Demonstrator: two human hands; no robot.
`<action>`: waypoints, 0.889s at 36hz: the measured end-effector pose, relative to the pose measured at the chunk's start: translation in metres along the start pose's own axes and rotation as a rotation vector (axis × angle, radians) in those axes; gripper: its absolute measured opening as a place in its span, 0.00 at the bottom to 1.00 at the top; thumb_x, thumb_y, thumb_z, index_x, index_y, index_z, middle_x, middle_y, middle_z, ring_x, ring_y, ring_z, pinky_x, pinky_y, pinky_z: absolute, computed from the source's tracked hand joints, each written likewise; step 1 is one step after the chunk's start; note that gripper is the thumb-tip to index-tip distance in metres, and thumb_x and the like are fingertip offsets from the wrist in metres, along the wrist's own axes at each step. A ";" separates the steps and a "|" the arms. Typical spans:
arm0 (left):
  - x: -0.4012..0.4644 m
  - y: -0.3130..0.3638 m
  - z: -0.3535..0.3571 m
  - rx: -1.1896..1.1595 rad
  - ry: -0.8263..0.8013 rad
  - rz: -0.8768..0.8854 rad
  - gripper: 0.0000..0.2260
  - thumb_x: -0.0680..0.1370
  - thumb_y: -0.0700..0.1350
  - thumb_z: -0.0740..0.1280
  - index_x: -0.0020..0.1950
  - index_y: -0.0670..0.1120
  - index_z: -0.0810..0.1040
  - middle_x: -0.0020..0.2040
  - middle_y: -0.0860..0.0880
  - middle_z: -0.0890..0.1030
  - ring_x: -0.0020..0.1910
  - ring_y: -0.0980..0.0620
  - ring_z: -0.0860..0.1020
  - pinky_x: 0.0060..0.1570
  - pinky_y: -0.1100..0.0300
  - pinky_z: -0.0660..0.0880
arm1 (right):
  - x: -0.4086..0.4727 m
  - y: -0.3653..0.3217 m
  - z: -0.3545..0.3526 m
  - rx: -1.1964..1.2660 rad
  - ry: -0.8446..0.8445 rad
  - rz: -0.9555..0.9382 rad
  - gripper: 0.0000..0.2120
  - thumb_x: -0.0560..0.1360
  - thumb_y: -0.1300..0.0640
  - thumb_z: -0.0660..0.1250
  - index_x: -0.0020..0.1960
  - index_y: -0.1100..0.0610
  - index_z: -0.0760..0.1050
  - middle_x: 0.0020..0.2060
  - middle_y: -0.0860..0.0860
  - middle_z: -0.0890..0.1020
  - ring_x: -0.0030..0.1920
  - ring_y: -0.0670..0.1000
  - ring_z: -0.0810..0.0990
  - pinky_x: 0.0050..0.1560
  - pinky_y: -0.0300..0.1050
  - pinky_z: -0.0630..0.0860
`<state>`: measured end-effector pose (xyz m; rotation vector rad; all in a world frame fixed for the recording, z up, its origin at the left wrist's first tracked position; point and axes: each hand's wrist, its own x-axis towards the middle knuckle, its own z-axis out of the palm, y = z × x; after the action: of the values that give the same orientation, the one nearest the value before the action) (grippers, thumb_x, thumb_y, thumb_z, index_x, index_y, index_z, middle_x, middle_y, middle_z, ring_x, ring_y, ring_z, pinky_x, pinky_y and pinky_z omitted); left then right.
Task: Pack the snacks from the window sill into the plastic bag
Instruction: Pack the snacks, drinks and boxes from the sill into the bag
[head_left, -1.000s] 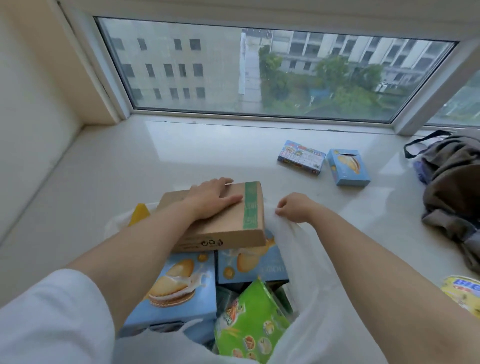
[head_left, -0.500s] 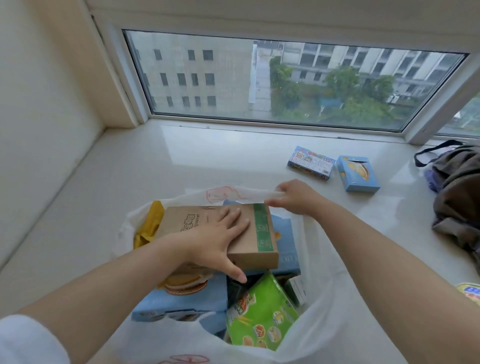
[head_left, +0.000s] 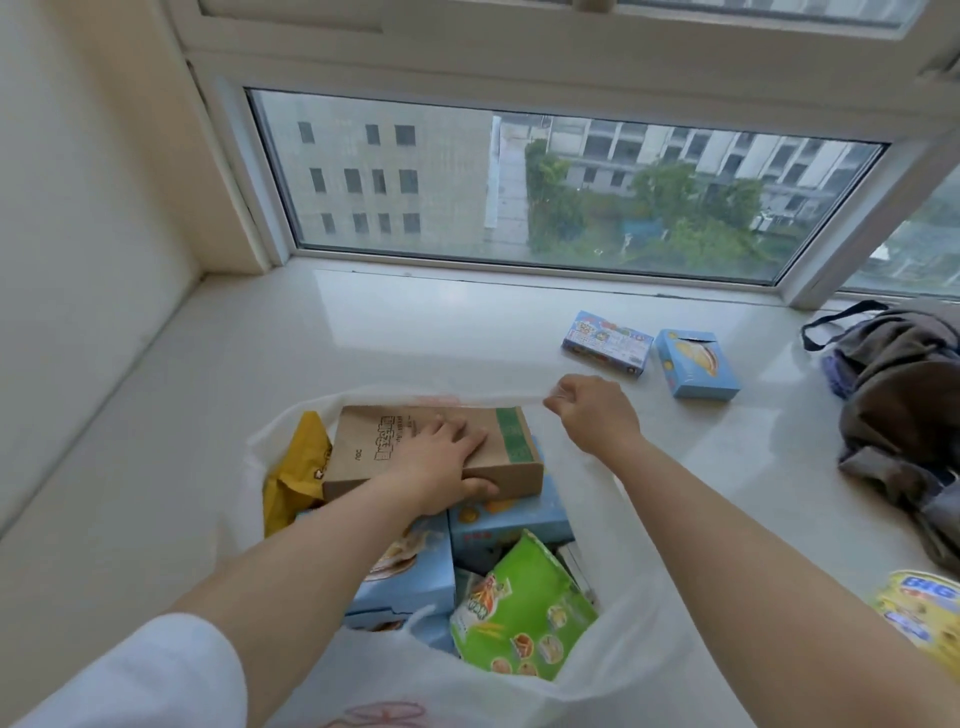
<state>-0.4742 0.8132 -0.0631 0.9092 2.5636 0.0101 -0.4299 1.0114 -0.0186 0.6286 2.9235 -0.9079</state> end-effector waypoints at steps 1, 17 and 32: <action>-0.003 0.005 -0.003 0.004 0.038 0.007 0.33 0.75 0.68 0.56 0.76 0.56 0.56 0.76 0.51 0.58 0.73 0.46 0.59 0.69 0.48 0.61 | -0.001 0.006 -0.003 -0.016 0.011 0.024 0.07 0.77 0.52 0.63 0.48 0.53 0.77 0.49 0.53 0.82 0.50 0.56 0.78 0.43 0.44 0.69; 0.026 0.136 -0.085 -0.166 0.549 0.180 0.12 0.79 0.51 0.59 0.60 0.53 0.75 0.58 0.55 0.77 0.53 0.51 0.78 0.52 0.55 0.73 | -0.037 0.095 -0.076 0.177 -0.022 0.285 0.15 0.76 0.44 0.63 0.54 0.55 0.76 0.53 0.51 0.80 0.50 0.50 0.74 0.50 0.43 0.71; 0.162 0.231 -0.094 0.087 0.251 0.021 0.18 0.79 0.51 0.57 0.69 0.51 0.68 0.67 0.48 0.69 0.60 0.43 0.74 0.51 0.54 0.69 | 0.028 0.224 -0.116 0.141 -0.223 0.419 0.16 0.77 0.48 0.63 0.59 0.56 0.74 0.57 0.52 0.77 0.55 0.52 0.74 0.52 0.41 0.69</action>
<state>-0.4854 1.1048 -0.0062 1.0252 2.8045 0.0201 -0.3583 1.2530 -0.0471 1.0228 2.4149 -1.0510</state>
